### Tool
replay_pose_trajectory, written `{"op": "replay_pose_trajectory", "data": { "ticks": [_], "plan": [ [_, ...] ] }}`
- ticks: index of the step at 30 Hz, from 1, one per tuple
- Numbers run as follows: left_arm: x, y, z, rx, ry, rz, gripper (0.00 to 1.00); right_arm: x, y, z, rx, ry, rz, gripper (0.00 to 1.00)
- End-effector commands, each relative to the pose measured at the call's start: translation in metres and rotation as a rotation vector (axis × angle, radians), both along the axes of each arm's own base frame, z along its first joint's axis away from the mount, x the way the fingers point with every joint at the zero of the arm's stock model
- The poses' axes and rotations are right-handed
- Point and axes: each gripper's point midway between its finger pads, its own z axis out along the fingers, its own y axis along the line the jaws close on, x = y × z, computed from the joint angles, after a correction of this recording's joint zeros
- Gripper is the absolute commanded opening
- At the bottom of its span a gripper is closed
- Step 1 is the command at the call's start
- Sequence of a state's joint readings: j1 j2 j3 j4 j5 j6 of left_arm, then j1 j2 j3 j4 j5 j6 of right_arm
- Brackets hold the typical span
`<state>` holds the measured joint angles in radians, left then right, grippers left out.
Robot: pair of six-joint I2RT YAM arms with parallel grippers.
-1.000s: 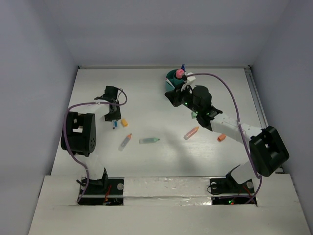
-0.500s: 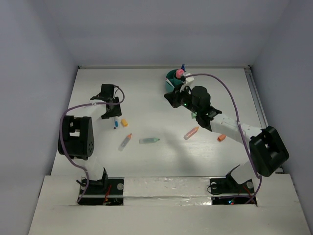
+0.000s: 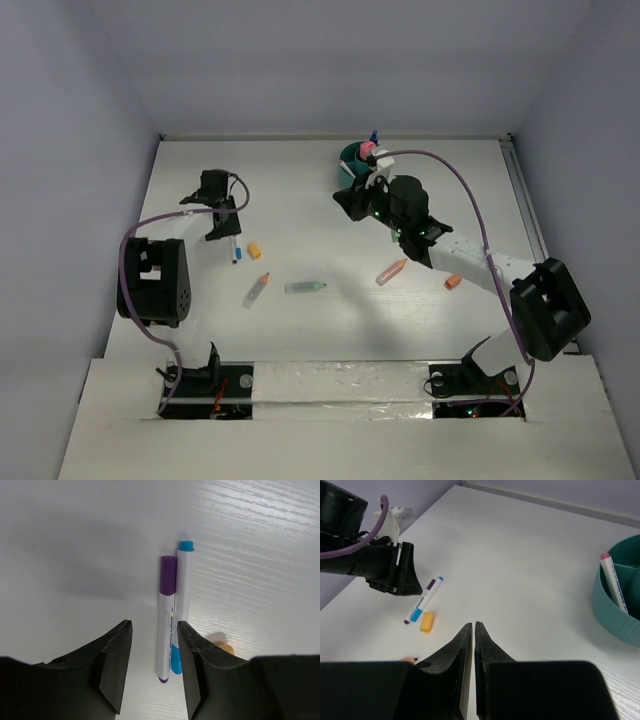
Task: Sort the stationery into containers
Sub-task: Pick up the pen from the center of the board.
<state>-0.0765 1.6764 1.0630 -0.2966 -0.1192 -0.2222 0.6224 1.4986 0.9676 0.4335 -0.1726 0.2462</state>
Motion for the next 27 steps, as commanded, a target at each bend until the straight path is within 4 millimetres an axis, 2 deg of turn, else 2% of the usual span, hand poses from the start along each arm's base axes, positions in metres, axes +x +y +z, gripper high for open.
{"op": "replay_pose_trajectory", "data": {
  "ticks": [1,3,12,15,16,17,18,19,21,22,23,24,25,27],
  "plan": [
    [0.001,0.003,-0.007,-0.001,0.021,0.008,0.38,0.002,0.006,0.025,0.028,-0.057,0.011,0.12],
    [-0.002,0.005,-0.013,0.012,0.04,0.013,0.37,0.002,0.007,0.025,0.03,-0.057,0.013,0.12],
    [-0.01,0.012,-0.033,0.049,0.11,0.031,0.22,-0.002,0.011,0.028,0.036,-0.057,0.028,0.12],
    [-0.012,0.014,-0.036,0.06,0.131,0.033,0.06,-0.006,0.018,0.028,0.037,-0.038,0.056,0.16],
    [-0.012,0.015,-0.032,0.065,0.124,0.036,0.0,-0.006,0.02,0.029,0.036,-0.03,0.063,0.25],
    [-0.01,0.015,-0.029,0.067,0.114,0.038,0.0,-0.009,0.023,0.023,0.028,0.008,0.085,0.3],
    [-0.009,0.017,-0.023,0.073,0.098,0.042,0.0,-0.008,0.027,0.03,0.035,0.007,0.1,0.35],
    [-0.006,0.018,-0.01,0.078,0.064,0.048,0.0,-0.009,0.031,0.02,0.019,0.051,0.119,0.44],
    [-0.003,0.022,0.008,0.094,0.012,0.061,0.0,-0.016,0.041,0.02,0.038,0.097,0.177,0.5],
    [-0.001,0.023,0.029,0.092,-0.048,0.066,0.0,-0.018,0.045,0.024,0.05,0.108,0.199,0.55],
    [0.001,0.022,0.038,0.087,-0.081,0.065,0.0,-0.022,0.049,0.021,0.058,0.135,0.229,0.58],
    [0.002,0.016,0.049,0.054,-0.117,0.039,0.0,-0.024,0.051,0.022,0.077,0.16,0.238,0.62],
    [0.002,0.011,0.072,0.03,-0.189,0.015,0.0,-0.029,0.055,0.024,0.086,0.17,0.255,0.69],
    [0.001,-0.005,0.088,-0.041,-0.262,-0.051,0.0,-0.034,0.058,0.029,0.118,0.194,0.271,0.77]
  ]
}}
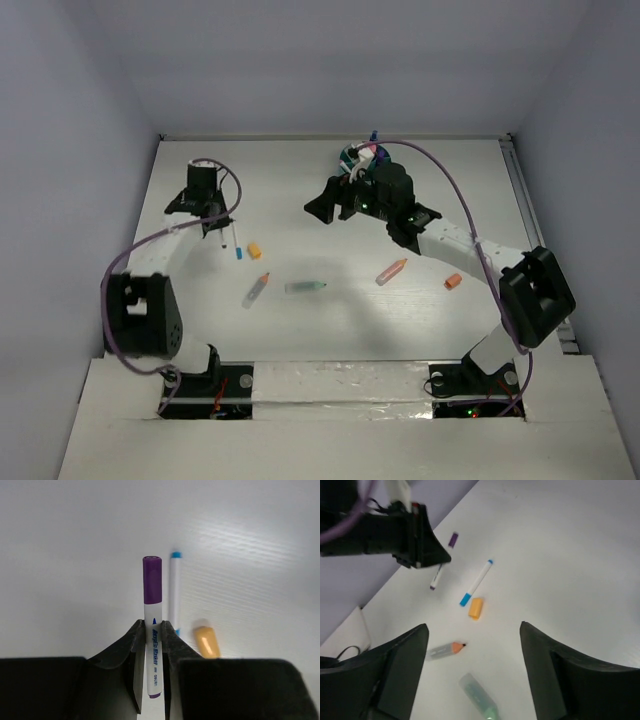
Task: Sort the stationery into containers
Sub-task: Pick up the pen from the center of the board.
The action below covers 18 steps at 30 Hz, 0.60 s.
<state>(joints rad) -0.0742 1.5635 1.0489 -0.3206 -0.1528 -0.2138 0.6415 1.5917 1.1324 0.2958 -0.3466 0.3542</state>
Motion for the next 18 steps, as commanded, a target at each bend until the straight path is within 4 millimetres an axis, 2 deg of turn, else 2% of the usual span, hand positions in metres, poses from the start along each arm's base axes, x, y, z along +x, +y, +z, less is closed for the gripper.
{"op": "replay_pose_trajectory", "data": {
  "ticks": [1,3,4,6,7,11,16,17,18],
  "plan": [
    [0.004,-0.02,0.073,-0.096,-0.246,-0.105,0.0,-0.02,0.017,0.024,0.083,0.061,0.092,0.81],
    [0.002,-0.04,0.084,-0.165,-0.299,-0.189,0.0,-0.021,0.019,0.031,0.122,0.092,0.092,0.86],
    [-0.003,-0.06,0.096,-0.231,-0.333,-0.276,0.0,-0.021,0.02,0.032,0.133,0.101,0.09,0.89],
    [-0.009,-0.082,0.104,-0.295,-0.372,-0.375,0.0,-0.022,0.023,0.04,0.177,0.131,0.094,0.92],
    [-0.017,-0.106,0.113,-0.364,-0.385,-0.478,0.0,-0.025,0.028,0.045,0.2,0.129,0.106,0.94],
    [-0.036,-0.148,0.125,-0.451,-0.411,-0.661,0.0,-0.026,0.041,0.057,0.265,0.157,0.123,0.96],
    [-0.049,-0.169,0.134,-0.482,-0.426,-0.753,0.0,-0.02,0.059,0.067,0.31,0.184,0.124,0.97],
    [-0.052,-0.172,0.134,-0.483,-0.427,-0.765,0.0,-0.017,0.064,0.058,0.297,0.205,0.105,0.97],
    [-0.053,-0.172,0.135,-0.482,-0.43,-0.765,0.0,-0.014,0.064,0.057,0.296,0.209,0.092,0.97]
  ]
}}
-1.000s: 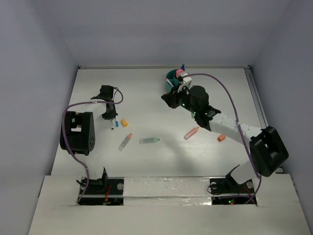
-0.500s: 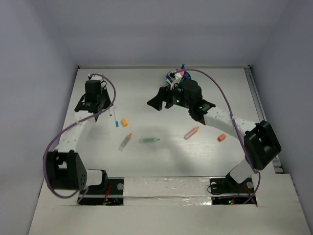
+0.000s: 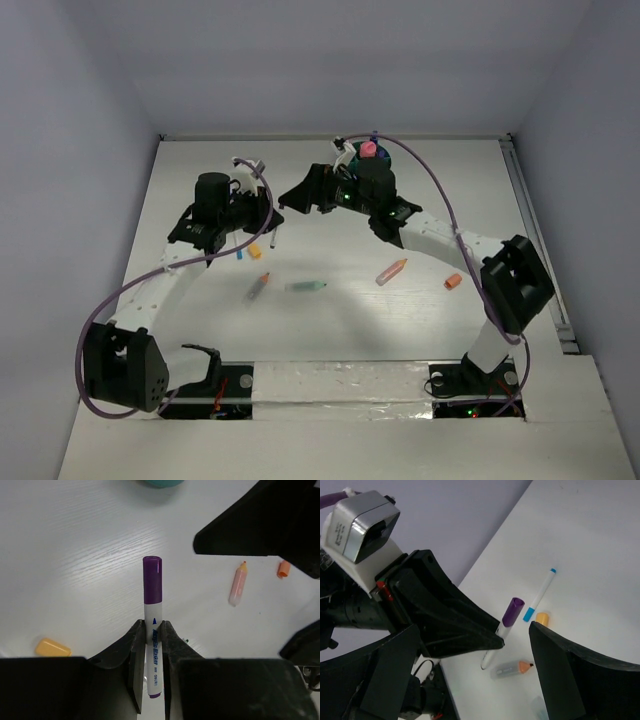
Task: Sort the stationery into containers
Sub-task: Pick up the pen from the center of the board, then place the pen in the storage box.
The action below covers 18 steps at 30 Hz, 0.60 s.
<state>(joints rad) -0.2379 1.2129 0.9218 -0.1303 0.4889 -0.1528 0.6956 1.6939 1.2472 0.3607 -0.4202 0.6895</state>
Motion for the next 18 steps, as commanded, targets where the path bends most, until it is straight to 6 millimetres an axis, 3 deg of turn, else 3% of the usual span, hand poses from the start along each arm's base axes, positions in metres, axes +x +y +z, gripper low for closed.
{"op": "replay_pose_trajectory", "data": {
  "ticks": [1,6,15,18],
  "plan": [
    [-0.006,-0.011,0.026,-0.043,-0.106,-0.078,0.0,0.004,0.017,0.026,0.073,-0.016,-0.021,0.95],
    [-0.009,-0.015,0.028,-0.048,-0.109,-0.09,0.0,0.01,0.02,0.012,0.051,0.009,-0.056,0.9],
    [-0.012,-0.017,0.034,-0.061,-0.121,-0.107,0.0,0.015,0.025,0.003,0.078,0.05,-0.088,0.74],
    [-0.015,-0.021,0.036,-0.065,-0.128,-0.126,0.0,0.016,0.027,0.002,0.087,0.058,-0.088,0.63]
  ]
}}
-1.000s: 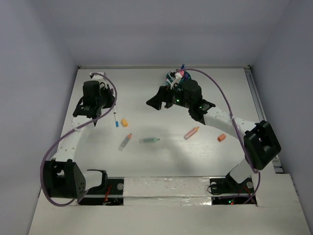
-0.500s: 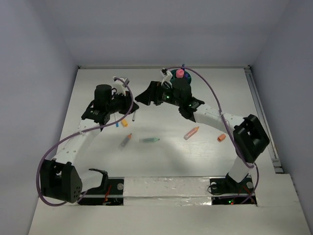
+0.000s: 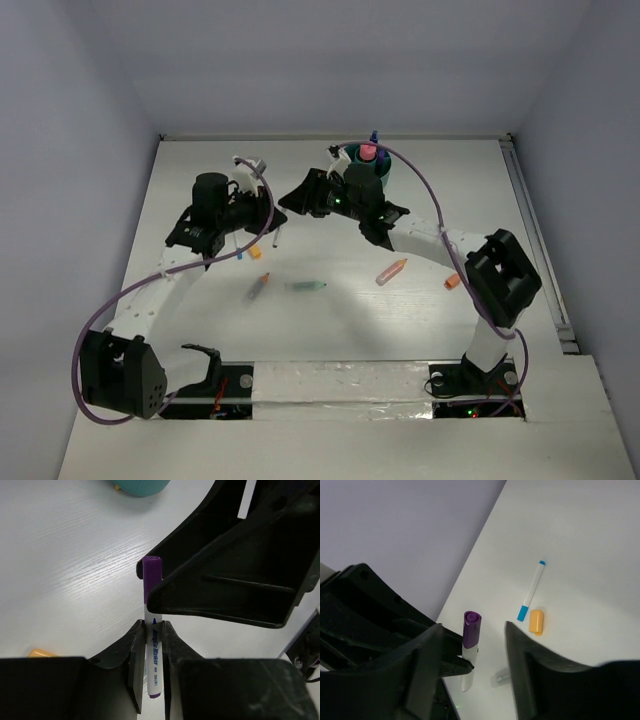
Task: Sort the stationery into containers
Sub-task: Place the pen in the storage box.
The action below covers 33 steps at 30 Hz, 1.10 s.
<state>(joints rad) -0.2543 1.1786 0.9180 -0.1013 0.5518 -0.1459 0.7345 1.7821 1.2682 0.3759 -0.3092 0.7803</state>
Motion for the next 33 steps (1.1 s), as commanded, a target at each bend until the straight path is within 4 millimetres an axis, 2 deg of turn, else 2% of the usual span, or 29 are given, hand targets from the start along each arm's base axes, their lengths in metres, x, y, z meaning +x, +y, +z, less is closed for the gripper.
{"op": "replay_pose_trajectory", "data": {
  "ticks": [1,6,9,10,12,13,15,16,20,25,26,29,30,33],
  "plan": [
    [-0.006,-0.007,0.019,-0.027,-0.078,-0.051,0.0,0.004,0.009,0.031,0.086,-0.055,-0.009,0.54],
    [-0.01,-0.012,0.021,-0.033,-0.083,-0.072,0.0,0.005,0.014,0.024,0.095,-0.033,0.003,0.42],
    [-0.009,-0.011,0.02,-0.03,-0.079,-0.066,0.0,0.005,0.017,0.022,0.099,-0.023,0.016,0.25],
    [-0.009,-0.01,0.02,-0.029,-0.08,-0.064,0.0,0.005,0.017,0.02,0.098,-0.022,0.016,0.15],
    [-0.007,-0.009,0.02,-0.024,-0.083,-0.051,0.12,0.004,0.017,0.021,0.107,-0.025,0.016,0.08],
    [-0.006,-0.008,0.02,-0.022,-0.084,-0.047,0.23,0.005,0.016,0.021,0.108,-0.026,0.013,0.0],
    [-0.006,-0.008,0.02,-0.021,-0.083,-0.042,0.35,0.007,0.014,0.022,0.105,-0.037,-0.005,0.0],
    [-0.005,-0.007,0.02,-0.019,-0.083,-0.033,0.44,0.009,0.012,0.024,0.103,-0.046,-0.018,0.0],
    [-0.004,-0.004,0.02,-0.011,-0.084,-0.02,0.58,0.022,0.005,0.033,0.065,-0.098,-0.094,0.0],
    [-0.007,-0.003,0.027,-0.013,-0.106,-0.019,0.68,0.061,-0.031,0.044,0.043,-0.137,-0.225,0.0],
    [-0.008,-0.003,0.029,-0.015,-0.11,-0.021,0.69,0.076,-0.048,0.046,0.04,-0.14,-0.268,0.0],
    [-0.01,-0.003,0.035,-0.019,-0.132,-0.02,0.71,0.098,-0.079,0.048,0.014,-0.153,-0.338,0.0],
    [-0.01,-0.002,0.036,-0.019,-0.135,-0.017,0.72,0.11,-0.099,0.054,0.0,-0.179,-0.383,0.0],
    [-0.008,0.003,0.037,-0.008,-0.141,0.015,0.73,0.126,-0.128,0.062,-0.058,-0.231,-0.447,0.0]
  ]
}}
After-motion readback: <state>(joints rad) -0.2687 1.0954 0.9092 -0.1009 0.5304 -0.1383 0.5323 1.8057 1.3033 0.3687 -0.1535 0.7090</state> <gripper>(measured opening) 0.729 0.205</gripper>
